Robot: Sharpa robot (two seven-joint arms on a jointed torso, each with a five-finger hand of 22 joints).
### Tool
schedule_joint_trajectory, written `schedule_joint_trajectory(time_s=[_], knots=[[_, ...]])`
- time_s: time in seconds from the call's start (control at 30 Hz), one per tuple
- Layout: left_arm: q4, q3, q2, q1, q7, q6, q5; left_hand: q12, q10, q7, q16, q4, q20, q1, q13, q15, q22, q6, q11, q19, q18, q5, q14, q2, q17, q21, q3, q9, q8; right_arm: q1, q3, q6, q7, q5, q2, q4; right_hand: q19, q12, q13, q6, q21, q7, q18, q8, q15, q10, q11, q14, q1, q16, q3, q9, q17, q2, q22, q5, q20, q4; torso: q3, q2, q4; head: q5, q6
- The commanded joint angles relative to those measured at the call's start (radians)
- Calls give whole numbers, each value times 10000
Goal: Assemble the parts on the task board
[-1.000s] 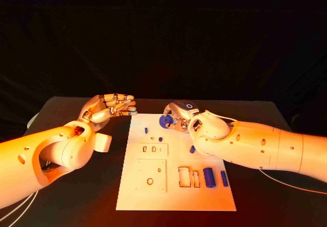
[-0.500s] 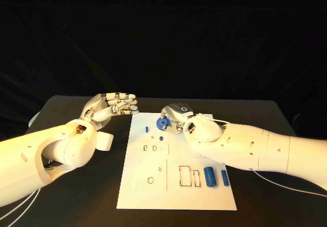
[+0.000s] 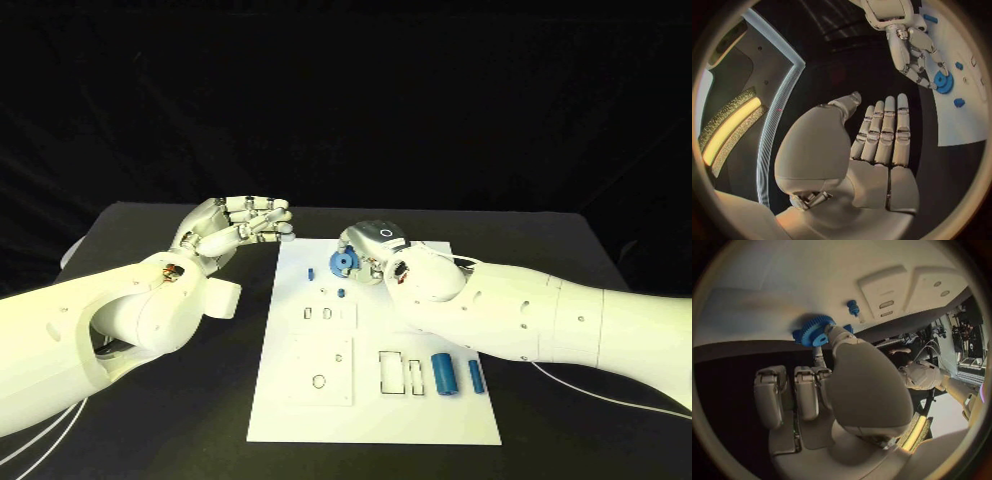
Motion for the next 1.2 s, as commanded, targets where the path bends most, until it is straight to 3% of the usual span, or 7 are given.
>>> schedule_joint_trajectory(time_s=[0.03, 0.17, 0.27, 0.33, 0.4, 0.67, 1.2], knots=[[14, 8, 20, 12, 48, 174, 40, -56, 39, 73, -51, 8, -14, -100, 1, 13, -11, 7, 4, -49, 34, 32, -52, -1, 13, -12, 34, -11, -61, -39, -17, 260, 40, -76, 52, -73, 1046, 38, 2634, 411, 44, -183, -67, -20, -35, 1038, 1, 1059, -81, 33, 77, -13, 2631, -113, 2633, -56, -61, 10, -4, 2, -6, 3, 11], [18, 8, 15, 12, 38, 176, 40, -56, 39, 73, -51, 8, -14, -100, 1, 13, -11, 7, 4, -49, 34, 32, -52, -1, 13, -12, 34, -11, -61, -45, -18, 257, 75, 42, 107, -203, 1046, 38, 2634, 192, 44, -88, -67, -201, 24, 1038, 78, 1059, -267, 33, 119, -88, 2631, -215, 2633, -141, -19, 41, -4, -1, -4, -7, 10], [20, 8, 10, 12, 31, 176, 40, -56, 39, 73, -51, 8, -14, -100, 1, 13, -11, 7, 4, -49, 34, 32, -52, -1, 13, -12, 34, -11, -61, -46, -19, 239, 131, 180, 142, -290, 1046, 38, 2634, -271, 44, 95, -67, -543, 179, 1038, 243, 1059, -764, 33, -92, -224, 2631, -352, 2633, -163, 100, 79, 0, 4, -2, -5, 20], [21, 8, 7, 13, 26, 176, 40, -69, 49, 71, -70, -20, -11, -136, 1, 13, -16, 7, 2, -54, 35, 31, -56, -7, 49, -8, 73, -10, -63, -47, -20, 241, 182, 300, 161, -339, 1046, 38, 2634, -459, 44, 158, -67, -718, 249, 1038, 307, 1059, -1134, 33, -300, -284, 2631, -298, 2633, -106, 177, 82, 1, 4, 2, -8, 21], [21, 8, 5, 13, 24, 176, 40, -69, 49, 71, -70, -20, -11, -136, 1, 13, -16, 7, 2, -54, 35, 31, -56, -7, 49, -8, 73, -10, -63, -47, -20, 265, 224, 400, 171, -368, 1046, 38, 2634, -535, 44, 207, -67, -873, 312, 1038, 362, 1059, -2019, 33, -664, -327, 2631, -82, 2633, 124, 258, 106, -1, 0, 1, -10, 18], [18, 8, 4, 13, 16, 174, 40, -70, 48, 72, -73, -22, -11, -140, 1, 14, -17, 6, 3, -55, 35, 31, -59, -9, 51, -9, 75, -11, -63, -49, -23, 390, 328, 672, 158, -398, 1046, 38, 2634, -362, 44, 179, -67, -930, 308, 1038, 346, 1059, -2937, 33, -979, -319, 2631, 269, 2633, 310, 274, 126, -2, -2, -10, -1, 8], [14, 8, -7, 13, 13, 168, 40, -73, 46, 75, -79, -26, -9, -148, 0, 16, -18, 4, 5, -59, 34, 31, -65, -11, 56, -10, 80, -11, -65, -71, -26, 583, 216, 883, -99, -343, 1046, 38, 2634, -270, 44, 153, -67, -930, 289, 1038, 323, 1059, -3166, 33, -967, -308, 2631, 400, 2633, 443, 258, 126, 1, -2, -9, -49, 2]])
